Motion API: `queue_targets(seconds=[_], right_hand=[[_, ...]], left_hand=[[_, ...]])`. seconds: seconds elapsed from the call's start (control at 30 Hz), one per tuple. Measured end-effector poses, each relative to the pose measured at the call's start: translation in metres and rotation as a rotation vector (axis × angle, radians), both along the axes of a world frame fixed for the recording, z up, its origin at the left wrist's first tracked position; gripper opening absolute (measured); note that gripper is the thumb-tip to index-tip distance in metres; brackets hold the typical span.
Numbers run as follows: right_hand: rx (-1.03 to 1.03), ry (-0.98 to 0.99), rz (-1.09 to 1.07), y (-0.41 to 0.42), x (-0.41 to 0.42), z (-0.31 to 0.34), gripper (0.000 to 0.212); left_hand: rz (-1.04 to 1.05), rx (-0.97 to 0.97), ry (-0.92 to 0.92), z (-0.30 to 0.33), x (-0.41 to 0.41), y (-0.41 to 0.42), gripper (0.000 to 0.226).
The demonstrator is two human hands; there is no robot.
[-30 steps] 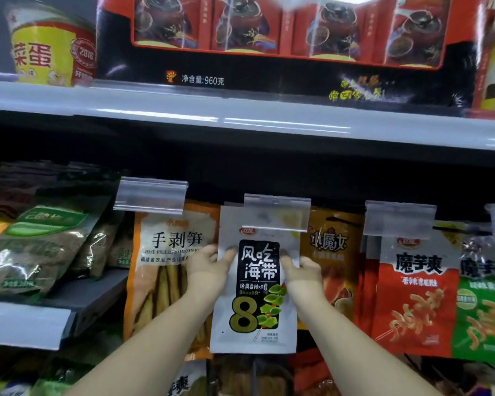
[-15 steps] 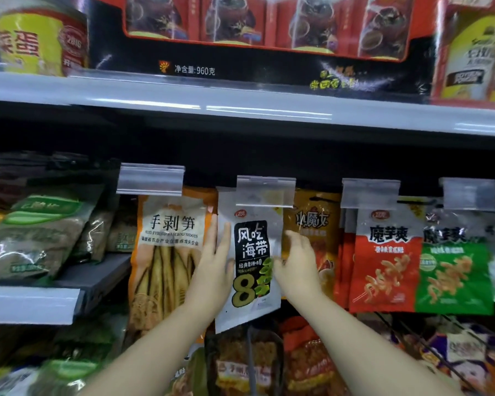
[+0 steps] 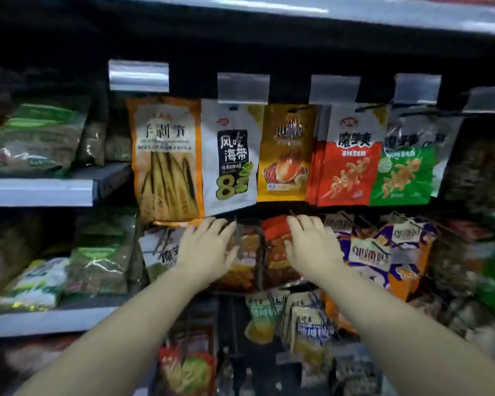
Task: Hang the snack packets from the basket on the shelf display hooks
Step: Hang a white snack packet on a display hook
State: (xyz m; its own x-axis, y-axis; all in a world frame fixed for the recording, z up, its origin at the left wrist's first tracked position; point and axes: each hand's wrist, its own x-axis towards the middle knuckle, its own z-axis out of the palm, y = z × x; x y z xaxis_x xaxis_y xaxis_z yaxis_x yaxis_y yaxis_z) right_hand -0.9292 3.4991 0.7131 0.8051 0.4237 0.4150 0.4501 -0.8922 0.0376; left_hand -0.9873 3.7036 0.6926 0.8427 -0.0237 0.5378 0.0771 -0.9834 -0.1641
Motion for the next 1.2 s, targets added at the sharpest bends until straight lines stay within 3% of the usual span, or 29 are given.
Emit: queue_targets(seconds=[0.07, 0.3, 0.53, 0.83, 1.07, 1.2], right_hand=[[-0.037, 0.065, -0.004, -0.02, -0.015, -0.022, 0.049], [-0.121, 0.288, 0.037, -0.087, -0.051, -0.125, 0.047], [-0.23, 0.538, 0.065, -0.127, -0.095, -0.249, 0.046], [-0.407, 0.803, 0.009, -0.153, -0.13, -0.507, 0.047], [-0.477, 0.912, -0.072, -0.162, -0.121, -0.718, 0.051], [-0.555, 0.916, -0.056, -0.167, -0.111, -0.819, 0.06]], left_hand=[[0.042, -0.078, 0.129, -0.022, -0.02, -0.014, 0.057], [0.18, -0.153, 0.332, -0.12, -0.079, -0.073, 0.058], [0.196, -0.269, 0.621, -0.256, -0.126, -0.119, 0.055], [0.18, -0.216, 1.015, -0.508, -0.163, -0.139, 0.049], [0.081, -0.133, 1.128, -0.729, -0.127, -0.168, 0.04], [-0.042, -0.045, 1.103, -0.836, -0.09, -0.196, 0.042]])
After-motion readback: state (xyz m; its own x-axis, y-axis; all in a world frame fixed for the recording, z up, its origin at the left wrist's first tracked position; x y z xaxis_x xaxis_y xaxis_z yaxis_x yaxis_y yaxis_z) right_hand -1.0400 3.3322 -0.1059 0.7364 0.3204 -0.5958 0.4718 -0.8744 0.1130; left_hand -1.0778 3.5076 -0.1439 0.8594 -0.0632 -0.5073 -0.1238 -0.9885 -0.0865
